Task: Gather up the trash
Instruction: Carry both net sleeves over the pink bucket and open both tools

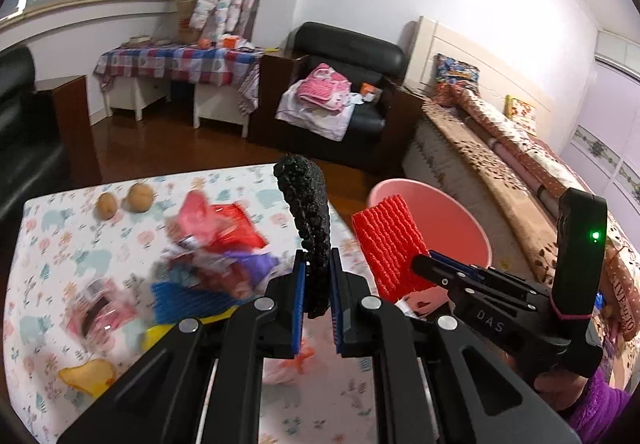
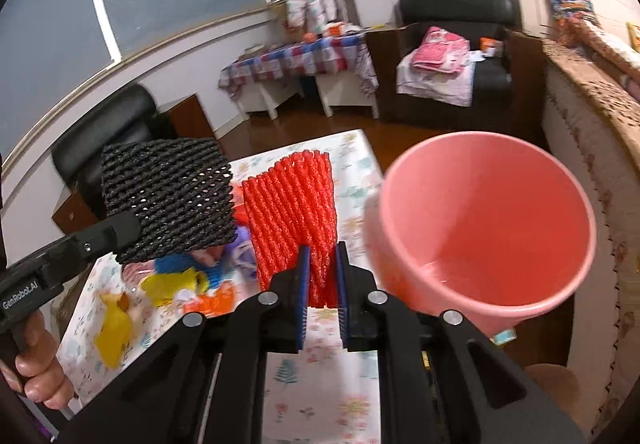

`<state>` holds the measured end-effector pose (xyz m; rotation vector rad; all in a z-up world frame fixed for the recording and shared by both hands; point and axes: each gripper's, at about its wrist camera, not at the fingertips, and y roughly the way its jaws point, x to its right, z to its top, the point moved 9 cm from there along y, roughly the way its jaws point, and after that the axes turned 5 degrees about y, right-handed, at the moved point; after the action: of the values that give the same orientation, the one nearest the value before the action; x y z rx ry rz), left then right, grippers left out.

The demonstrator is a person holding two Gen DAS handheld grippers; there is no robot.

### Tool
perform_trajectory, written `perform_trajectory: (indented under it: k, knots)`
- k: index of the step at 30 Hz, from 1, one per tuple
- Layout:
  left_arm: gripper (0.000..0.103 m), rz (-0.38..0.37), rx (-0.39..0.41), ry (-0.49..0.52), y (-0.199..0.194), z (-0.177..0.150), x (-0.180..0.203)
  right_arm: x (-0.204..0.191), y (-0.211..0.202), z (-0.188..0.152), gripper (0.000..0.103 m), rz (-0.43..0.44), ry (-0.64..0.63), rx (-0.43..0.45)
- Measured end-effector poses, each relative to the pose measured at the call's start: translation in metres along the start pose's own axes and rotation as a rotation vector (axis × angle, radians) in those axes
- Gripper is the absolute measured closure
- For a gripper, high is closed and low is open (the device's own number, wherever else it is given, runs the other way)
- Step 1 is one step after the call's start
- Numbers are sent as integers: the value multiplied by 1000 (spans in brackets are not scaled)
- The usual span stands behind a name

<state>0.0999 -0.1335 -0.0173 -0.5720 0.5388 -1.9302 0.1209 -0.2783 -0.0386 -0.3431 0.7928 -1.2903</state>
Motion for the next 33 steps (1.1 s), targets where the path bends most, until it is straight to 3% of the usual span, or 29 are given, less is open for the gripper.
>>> perform_trajectory:
  k: [10, 19, 33]
  knots:
    - [93, -91, -9, 65, 31, 20, 57, 66, -19, 12, 90, -138, 93, 52]
    - [93, -124, -50, 114, 67, 24, 91, 98, -16, 21, 90, -222, 109, 59]
    - [91, -152, -127, 155, 115, 12, 115, 130, -9, 19, 90, -266, 153, 38]
